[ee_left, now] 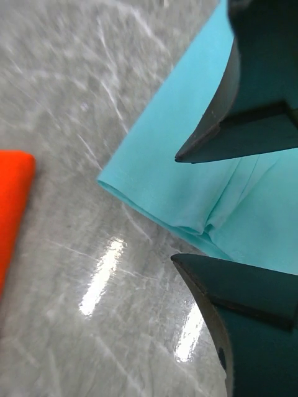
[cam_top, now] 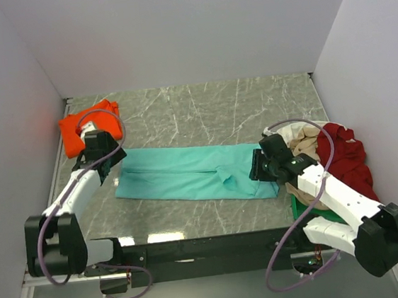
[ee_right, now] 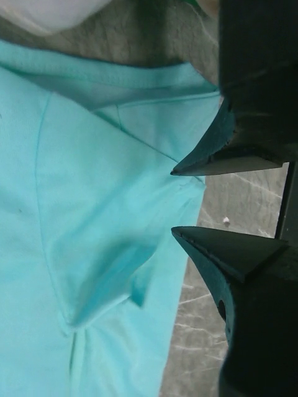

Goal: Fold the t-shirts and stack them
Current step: Fold the tshirt

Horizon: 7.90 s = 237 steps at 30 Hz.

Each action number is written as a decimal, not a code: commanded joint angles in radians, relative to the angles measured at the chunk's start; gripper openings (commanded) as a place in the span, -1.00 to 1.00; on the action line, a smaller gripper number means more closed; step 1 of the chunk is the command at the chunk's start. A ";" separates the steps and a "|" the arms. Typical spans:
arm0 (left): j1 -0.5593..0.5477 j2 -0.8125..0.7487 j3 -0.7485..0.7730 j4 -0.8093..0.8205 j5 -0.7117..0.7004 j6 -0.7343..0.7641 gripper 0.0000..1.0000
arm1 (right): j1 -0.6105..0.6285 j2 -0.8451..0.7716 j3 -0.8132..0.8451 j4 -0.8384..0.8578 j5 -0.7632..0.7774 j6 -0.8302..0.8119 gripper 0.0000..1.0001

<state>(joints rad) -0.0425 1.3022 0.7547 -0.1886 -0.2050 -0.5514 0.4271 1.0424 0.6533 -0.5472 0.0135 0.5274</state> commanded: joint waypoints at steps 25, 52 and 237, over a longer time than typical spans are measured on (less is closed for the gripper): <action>-0.238 0.110 0.098 0.213 0.185 -0.096 0.31 | 0.027 0.257 0.111 0.199 0.048 -0.007 0.00; -0.260 0.260 -0.095 0.348 0.148 -0.148 0.21 | -0.059 0.655 0.325 0.147 0.105 -0.064 0.01; -1.197 -0.214 -0.265 0.097 -0.129 -0.605 0.34 | -0.100 0.909 0.919 -0.057 -0.228 -0.231 0.01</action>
<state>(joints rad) -1.2610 1.1358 0.5049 -0.0036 -0.2893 -1.1702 0.3183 2.0983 1.6344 -0.6609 -0.1886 0.2672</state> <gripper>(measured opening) 0.670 0.502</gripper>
